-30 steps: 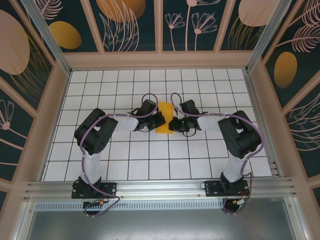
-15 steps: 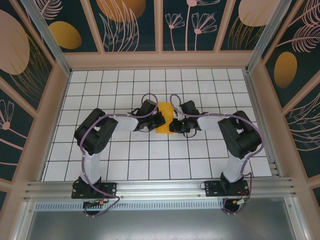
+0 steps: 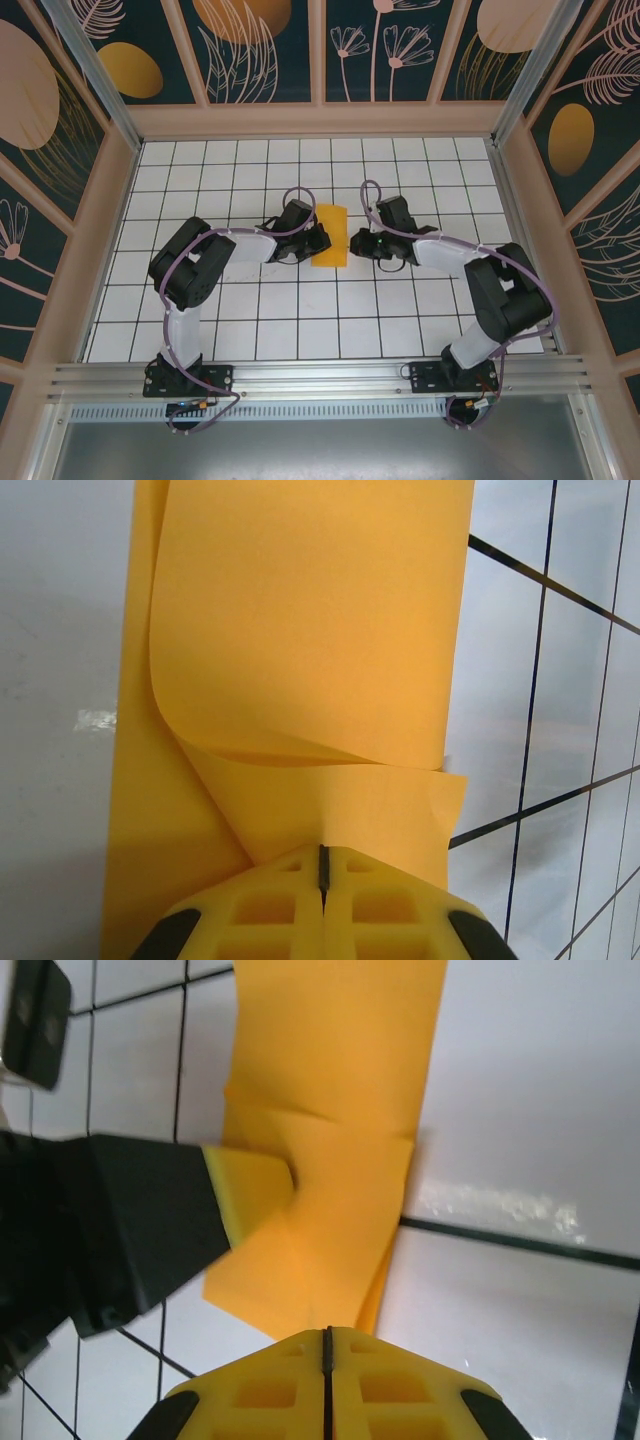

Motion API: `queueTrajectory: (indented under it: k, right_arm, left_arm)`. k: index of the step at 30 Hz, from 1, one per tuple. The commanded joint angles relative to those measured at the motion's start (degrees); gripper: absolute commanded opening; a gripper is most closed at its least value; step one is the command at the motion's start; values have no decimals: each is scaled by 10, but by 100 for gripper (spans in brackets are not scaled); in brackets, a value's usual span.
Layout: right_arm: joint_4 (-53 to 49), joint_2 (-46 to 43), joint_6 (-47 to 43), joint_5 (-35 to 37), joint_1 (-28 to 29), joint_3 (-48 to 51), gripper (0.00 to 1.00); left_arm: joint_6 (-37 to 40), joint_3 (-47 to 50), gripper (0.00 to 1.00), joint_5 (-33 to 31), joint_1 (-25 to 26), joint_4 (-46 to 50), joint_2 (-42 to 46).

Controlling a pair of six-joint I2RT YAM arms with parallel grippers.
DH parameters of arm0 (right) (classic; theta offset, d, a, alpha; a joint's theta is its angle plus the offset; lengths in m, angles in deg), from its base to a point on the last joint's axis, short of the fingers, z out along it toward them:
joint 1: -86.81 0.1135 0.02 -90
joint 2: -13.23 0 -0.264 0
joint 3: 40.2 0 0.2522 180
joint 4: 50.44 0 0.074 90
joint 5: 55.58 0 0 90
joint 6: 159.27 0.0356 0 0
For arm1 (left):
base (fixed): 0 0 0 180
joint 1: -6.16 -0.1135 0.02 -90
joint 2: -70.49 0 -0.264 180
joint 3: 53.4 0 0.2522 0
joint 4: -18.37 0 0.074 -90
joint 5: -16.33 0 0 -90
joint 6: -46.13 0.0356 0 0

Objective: Fold a paper plane with a square sheet of paper (pick it up from the middle)
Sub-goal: Fold the triangle a second time at the center of the table.

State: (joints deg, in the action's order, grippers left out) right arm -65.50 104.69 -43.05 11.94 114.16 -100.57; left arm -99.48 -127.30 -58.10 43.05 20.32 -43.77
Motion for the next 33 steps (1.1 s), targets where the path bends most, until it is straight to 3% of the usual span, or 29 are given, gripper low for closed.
queueTrajectory:
  k: [1, 14, 23, 33]
  right_arm:
    - [26, 33, 20, -21, 9, -21, 8]
    - [14, 123, 7, -37, 26, -31, 7]
    - [-3, 137, 0, -20, 25, -28, 6]
    - [-8, 141, 2, -14, 26, -27, 5]
  left_arm:
    - [6, 17, 8, -16, -2, 40, 2]
    - [26, 8, 13, 9, -2, 11, 28]
    - [19, 41, 20, 81, -1, -93, 73]
    - [9, 47, 15, 87, 12, -84, 37]
